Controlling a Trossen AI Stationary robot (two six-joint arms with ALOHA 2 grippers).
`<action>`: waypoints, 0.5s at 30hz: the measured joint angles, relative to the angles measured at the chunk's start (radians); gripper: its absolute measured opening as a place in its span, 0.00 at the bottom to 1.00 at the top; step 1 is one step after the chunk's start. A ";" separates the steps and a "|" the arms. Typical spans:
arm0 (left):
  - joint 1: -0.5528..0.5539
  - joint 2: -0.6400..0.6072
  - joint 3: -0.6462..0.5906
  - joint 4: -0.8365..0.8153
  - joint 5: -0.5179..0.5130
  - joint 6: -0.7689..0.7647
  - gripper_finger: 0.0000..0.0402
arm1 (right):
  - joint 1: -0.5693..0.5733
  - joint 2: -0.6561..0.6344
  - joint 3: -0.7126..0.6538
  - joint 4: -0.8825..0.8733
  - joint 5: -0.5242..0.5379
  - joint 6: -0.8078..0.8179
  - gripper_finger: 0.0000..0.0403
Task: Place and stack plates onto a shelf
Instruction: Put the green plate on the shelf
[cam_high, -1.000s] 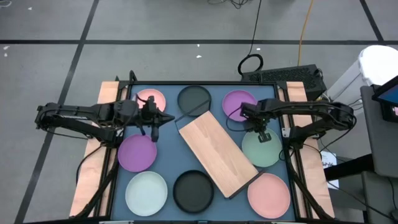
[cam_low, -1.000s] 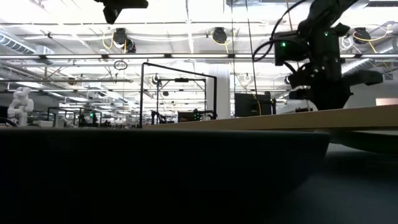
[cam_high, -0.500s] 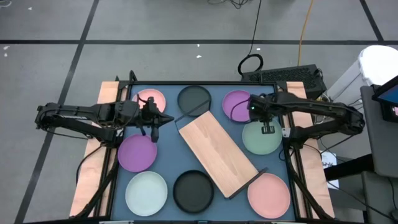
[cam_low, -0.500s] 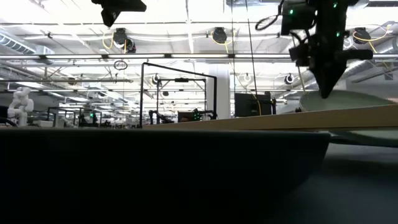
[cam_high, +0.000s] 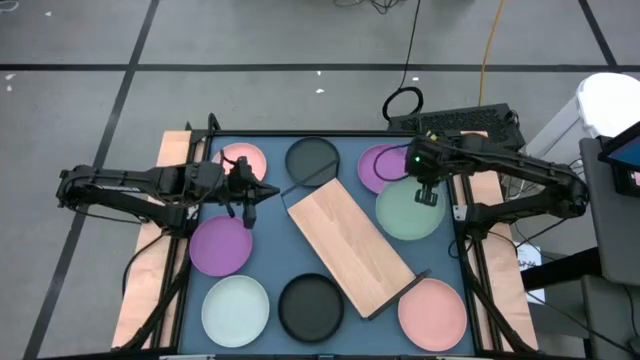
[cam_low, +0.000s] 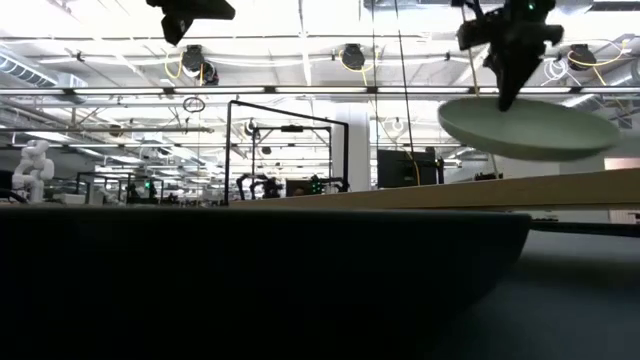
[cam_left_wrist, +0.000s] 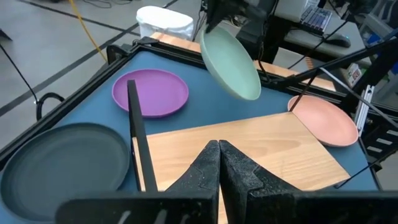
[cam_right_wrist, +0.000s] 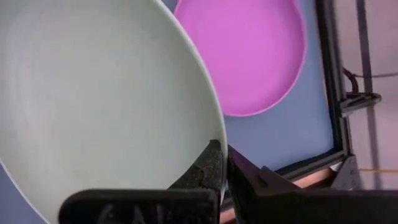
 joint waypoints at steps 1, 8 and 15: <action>0.000 0.000 0.000 -0.002 0.000 -0.002 0.01 | 0.000 0.000 0.015 -0.001 -0.002 0.032 0.00; 0.000 0.000 0.000 -0.005 0.000 0.000 0.01 | 0.012 0.000 0.094 -0.003 -0.094 0.279 0.00; 0.000 0.000 0.000 -0.005 0.000 -0.001 0.01 | 0.065 0.000 0.105 0.008 -0.163 0.569 0.00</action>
